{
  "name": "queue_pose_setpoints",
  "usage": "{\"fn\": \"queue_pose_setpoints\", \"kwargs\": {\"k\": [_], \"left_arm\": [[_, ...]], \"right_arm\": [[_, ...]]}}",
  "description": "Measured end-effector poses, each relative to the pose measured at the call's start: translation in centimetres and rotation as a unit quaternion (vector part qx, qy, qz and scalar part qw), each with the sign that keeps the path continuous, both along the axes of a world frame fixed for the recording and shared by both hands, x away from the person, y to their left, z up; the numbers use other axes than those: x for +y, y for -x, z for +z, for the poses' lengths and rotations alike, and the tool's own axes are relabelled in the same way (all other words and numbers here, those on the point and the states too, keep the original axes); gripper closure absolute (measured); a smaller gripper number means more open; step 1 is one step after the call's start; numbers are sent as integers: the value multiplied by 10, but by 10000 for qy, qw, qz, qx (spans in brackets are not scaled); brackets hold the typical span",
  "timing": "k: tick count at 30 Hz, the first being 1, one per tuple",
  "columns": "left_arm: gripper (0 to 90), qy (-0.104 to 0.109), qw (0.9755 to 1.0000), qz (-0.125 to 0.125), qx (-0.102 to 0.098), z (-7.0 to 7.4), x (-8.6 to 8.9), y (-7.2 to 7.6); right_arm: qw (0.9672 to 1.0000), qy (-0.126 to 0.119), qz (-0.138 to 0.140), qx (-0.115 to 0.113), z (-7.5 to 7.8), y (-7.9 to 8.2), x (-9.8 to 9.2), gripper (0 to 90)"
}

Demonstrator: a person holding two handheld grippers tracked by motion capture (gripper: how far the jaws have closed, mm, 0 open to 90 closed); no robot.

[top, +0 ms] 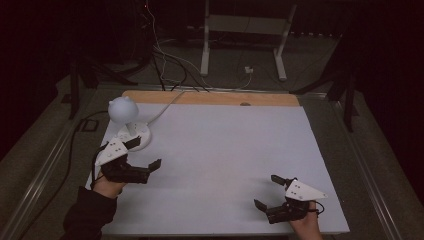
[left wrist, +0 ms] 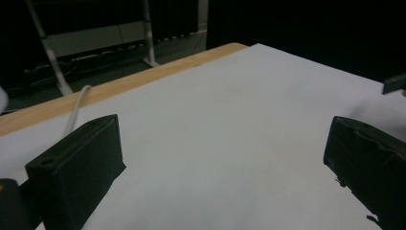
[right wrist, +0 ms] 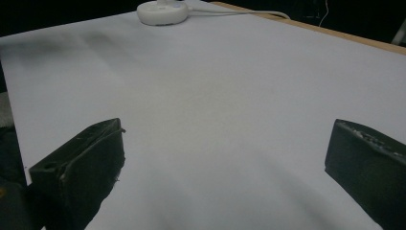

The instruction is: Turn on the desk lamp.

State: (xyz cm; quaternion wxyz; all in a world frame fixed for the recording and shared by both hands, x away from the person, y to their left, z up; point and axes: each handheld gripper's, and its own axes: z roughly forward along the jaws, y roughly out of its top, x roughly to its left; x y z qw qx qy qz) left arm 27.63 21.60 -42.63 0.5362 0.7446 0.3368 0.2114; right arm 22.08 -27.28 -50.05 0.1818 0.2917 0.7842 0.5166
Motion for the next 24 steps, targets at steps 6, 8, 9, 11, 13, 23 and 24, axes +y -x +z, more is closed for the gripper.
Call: {"fn": "queue_pose_setpoints", "kwargs": {"k": [6, 8, 9, 11, 13, 23, 24], "left_arm": [[4, 102, 9985, 482, 239, -5, 12, -16], [5, 82, 9972, 688, 293, -7, 14, -20], [5, 97, 9967, 742, 314, -8, 16, -22], [5, 59, 9952, 910, 360, -9, 18, -26], [5, 80, 9938, 1034, 406, -11, 21, -29], [5, -1, 9845, 1580, 765, -24, 30, -45], [5, -46, 9838, 1595, 819, -26, 31, -46]], "right_arm": [[10000, -53, 5, 41, 0, 0, 0, 0], [10000, -65, -1, 52, 0, 0, 0, 0], [10000, -55, 3, 53, 0, 0, 0, 0], [10000, -46, 9, 45, 0, 0, 0, 0], [10000, -55, 19, 79, 0, 0, 0, 0], [9999, -36, 51, 87, 0, 0, 1, 0], [9999, -35, 51, 88, 0, 0, 1, 0]]}}
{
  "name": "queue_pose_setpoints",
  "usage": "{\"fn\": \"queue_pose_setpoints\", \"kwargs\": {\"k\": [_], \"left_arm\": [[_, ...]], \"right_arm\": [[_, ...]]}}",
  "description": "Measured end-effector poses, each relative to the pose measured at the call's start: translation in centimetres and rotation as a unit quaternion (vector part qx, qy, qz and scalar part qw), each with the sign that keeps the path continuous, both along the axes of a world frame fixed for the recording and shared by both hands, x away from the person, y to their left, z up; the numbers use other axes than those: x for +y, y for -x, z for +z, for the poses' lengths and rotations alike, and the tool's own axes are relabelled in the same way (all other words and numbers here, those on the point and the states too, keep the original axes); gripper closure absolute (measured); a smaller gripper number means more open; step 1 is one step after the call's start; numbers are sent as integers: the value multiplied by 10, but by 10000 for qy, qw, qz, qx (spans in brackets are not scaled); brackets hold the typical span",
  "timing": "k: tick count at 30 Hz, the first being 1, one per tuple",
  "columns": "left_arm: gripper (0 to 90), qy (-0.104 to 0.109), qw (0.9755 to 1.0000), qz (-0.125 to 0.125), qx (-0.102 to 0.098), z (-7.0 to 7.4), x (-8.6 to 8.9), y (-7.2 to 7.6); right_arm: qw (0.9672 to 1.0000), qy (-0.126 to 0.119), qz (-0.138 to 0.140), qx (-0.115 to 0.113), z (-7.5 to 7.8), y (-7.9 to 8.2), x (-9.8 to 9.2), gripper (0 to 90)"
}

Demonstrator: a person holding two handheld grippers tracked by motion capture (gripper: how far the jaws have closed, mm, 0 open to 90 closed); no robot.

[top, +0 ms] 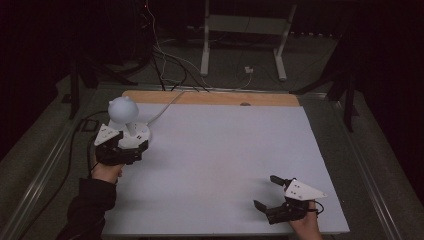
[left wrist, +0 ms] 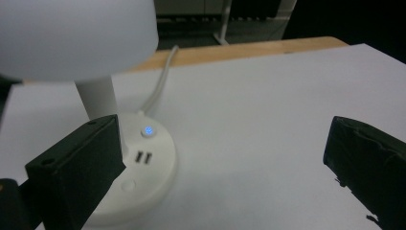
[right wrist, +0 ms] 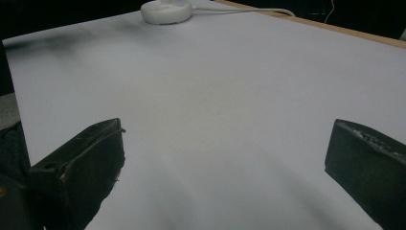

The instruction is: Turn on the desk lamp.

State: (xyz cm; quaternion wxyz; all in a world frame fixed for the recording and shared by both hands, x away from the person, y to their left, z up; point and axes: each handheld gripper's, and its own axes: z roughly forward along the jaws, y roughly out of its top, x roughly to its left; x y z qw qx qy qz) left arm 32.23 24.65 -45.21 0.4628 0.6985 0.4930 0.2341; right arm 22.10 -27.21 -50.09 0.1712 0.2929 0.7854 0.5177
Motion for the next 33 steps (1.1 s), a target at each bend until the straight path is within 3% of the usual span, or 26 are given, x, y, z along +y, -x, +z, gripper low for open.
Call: {"fn": "queue_pose_setpoints", "kwargs": {"k": [6, 10, 12, 18, 19, 26, 33], "left_arm": [[5, -74, 9994, 318, 100, -5, 3, -6], [5, -45, 9994, 306, 134, -6, 4, -8], [7, -79, 9987, 423, 266, -6, 4, -10], [15, -31, 9983, 492, 323, -6, 4, -13], [17, -59, 9976, 599, 331, -7, 4, -14], [83, -242, 9955, 822, 409, -12, 7, -20], [196, -267, 9940, 939, 494, -18, 12, -25]], "right_arm": [[10000, -9, 14, 4, 0, 0, 0, 0], [10000, -15, 12, 13, 0, 0, 0, 0], [10000, -21, 15, 12, 0, 0, 0, 0], [10000, -27, 10, 27, 0, 0, 0, 0], [10000, -30, 8, 35, -1, 0, 0, 0], [10000, -20, 15, 34, -1, 0, 1, 0], [10000, -25, 20, 51, -1, 0, 1, 0]]}}
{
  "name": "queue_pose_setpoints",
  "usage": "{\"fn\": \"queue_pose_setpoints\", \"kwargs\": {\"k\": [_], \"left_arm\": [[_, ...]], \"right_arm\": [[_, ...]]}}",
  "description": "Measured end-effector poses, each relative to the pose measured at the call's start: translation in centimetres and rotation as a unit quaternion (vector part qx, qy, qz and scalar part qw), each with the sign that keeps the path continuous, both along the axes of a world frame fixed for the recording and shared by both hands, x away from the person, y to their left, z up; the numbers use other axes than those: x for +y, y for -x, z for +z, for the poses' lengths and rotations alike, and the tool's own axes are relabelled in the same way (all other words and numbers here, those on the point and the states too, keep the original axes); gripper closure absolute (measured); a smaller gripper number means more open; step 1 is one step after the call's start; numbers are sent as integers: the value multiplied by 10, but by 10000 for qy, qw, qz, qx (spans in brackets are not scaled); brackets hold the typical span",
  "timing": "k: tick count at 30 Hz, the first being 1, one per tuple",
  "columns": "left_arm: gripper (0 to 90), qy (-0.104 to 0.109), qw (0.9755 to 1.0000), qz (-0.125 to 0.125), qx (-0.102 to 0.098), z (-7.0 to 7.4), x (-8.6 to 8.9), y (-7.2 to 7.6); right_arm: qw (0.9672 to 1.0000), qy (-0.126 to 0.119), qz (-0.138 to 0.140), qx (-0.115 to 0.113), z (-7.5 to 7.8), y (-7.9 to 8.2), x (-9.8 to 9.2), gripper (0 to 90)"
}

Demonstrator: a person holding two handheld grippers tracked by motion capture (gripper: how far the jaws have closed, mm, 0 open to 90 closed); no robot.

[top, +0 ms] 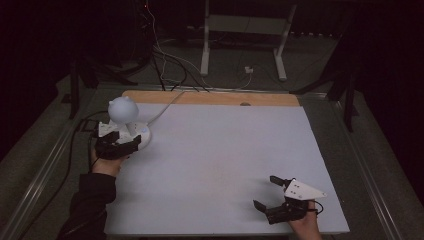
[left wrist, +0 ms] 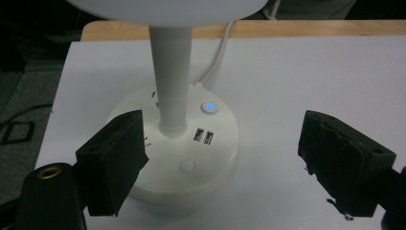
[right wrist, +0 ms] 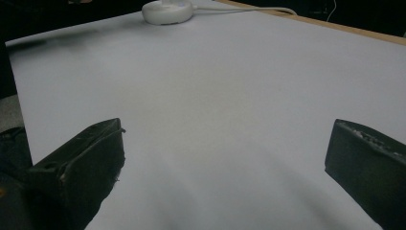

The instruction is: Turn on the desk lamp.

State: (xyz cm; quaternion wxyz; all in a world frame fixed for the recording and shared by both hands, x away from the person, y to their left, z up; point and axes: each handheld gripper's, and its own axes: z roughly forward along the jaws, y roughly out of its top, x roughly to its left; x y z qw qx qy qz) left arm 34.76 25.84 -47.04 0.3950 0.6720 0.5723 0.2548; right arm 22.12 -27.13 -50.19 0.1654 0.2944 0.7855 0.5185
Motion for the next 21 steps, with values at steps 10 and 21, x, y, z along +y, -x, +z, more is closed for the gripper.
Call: {"fn": "queue_pose_setpoints", "kwargs": {"k": [10, 21], "left_arm": [[423, -124, 9997, 141, 123, -6, 1, -5], [635, -364, 9988, 259, 200, -11, 0, -9]], "right_arm": [[10000, 1, 7, 5, 0, 0, 0, 0], [10000, 11, 7, 1, -1, 0, 0, 0]]}}
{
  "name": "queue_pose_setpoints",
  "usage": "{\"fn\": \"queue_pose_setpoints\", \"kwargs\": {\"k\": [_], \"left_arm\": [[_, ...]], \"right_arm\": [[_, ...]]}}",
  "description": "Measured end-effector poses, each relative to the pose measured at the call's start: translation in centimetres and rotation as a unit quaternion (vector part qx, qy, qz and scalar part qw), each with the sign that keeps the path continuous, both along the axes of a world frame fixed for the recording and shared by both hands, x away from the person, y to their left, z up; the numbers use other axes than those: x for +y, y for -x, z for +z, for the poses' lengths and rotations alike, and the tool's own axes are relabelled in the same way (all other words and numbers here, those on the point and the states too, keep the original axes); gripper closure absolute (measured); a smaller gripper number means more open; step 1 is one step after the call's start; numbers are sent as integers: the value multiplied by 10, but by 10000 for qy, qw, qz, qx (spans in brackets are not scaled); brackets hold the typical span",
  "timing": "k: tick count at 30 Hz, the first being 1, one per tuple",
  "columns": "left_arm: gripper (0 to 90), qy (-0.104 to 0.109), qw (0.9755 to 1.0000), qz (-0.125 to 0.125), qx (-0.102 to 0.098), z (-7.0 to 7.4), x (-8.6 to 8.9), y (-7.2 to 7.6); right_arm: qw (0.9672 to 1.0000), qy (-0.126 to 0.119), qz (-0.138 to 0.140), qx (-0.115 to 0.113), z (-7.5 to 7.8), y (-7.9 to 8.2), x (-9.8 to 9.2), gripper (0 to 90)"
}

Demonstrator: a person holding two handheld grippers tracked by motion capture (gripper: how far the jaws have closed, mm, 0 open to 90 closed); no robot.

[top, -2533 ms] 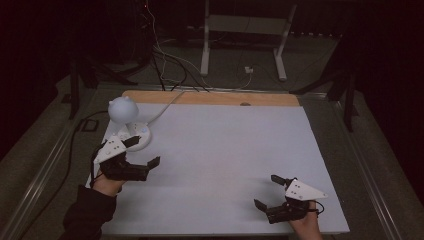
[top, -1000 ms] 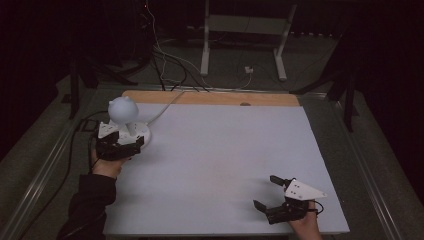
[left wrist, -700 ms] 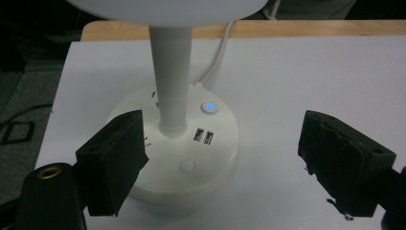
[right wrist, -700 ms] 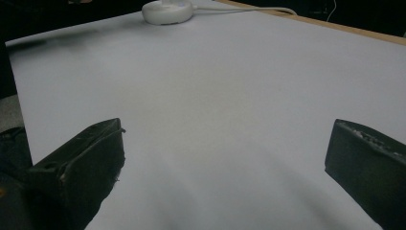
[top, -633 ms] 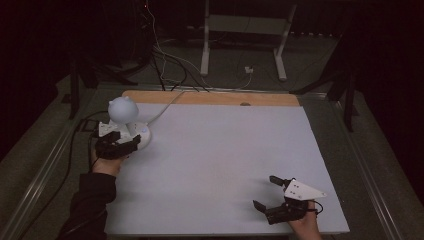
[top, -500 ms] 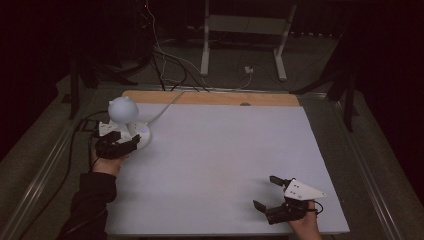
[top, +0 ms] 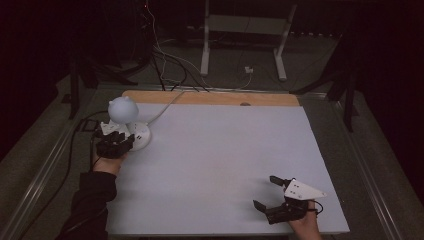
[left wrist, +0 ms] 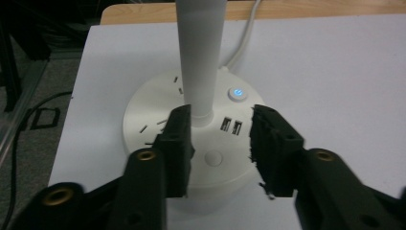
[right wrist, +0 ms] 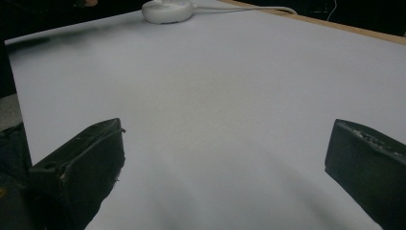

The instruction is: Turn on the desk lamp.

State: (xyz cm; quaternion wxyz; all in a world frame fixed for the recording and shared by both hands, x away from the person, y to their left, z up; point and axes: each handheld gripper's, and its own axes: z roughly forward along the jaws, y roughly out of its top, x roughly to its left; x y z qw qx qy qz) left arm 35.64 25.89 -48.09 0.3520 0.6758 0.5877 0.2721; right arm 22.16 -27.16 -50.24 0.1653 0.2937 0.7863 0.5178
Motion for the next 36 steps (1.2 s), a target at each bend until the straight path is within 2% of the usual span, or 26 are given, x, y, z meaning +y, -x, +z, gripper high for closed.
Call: {"fn": "queue_pose_setpoints", "kwargs": {"k": [1, 7, 14, 19, 22, 28, 30, 36], "left_arm": [[649, -73, 10000, 2, 24, -2, 0, -1], [728, -61, 9999, -11, 89, -5, 2, -3], [748, -75, 9999, -34, 147, -9, 3, -5], [802, -65, 9998, -60, 180, -11, 5, -7], [811, -111, 9996, -145, 209, -14, 5, -8], [886, -97, 9993, -293, 223, -16, 6, -9], [886, -157, 9990, -348, 222, -18, 7, -9], [900, -136, 9987, -447, 194, -21, 8, -10]], "right_arm": [[10000, 2, -2, -2, 0, 0, 0, 0], [10000, -2, -2, 1, 0, 0, 0, 0], [10000, -20, -3, -5, 0, 0, 0, 0], [10000, -1, 3, 0, 0, 0, 0, 0], [10000, -11, 0, -1, 1, 0, 0, 0], [10000, -19, 15, 9, 0, 1, 0, 0], [10000, -19, 12, 7, 0, 1, 0, 0], [10000, -31, 19, 20, 0, 1, -1, 0]]}}
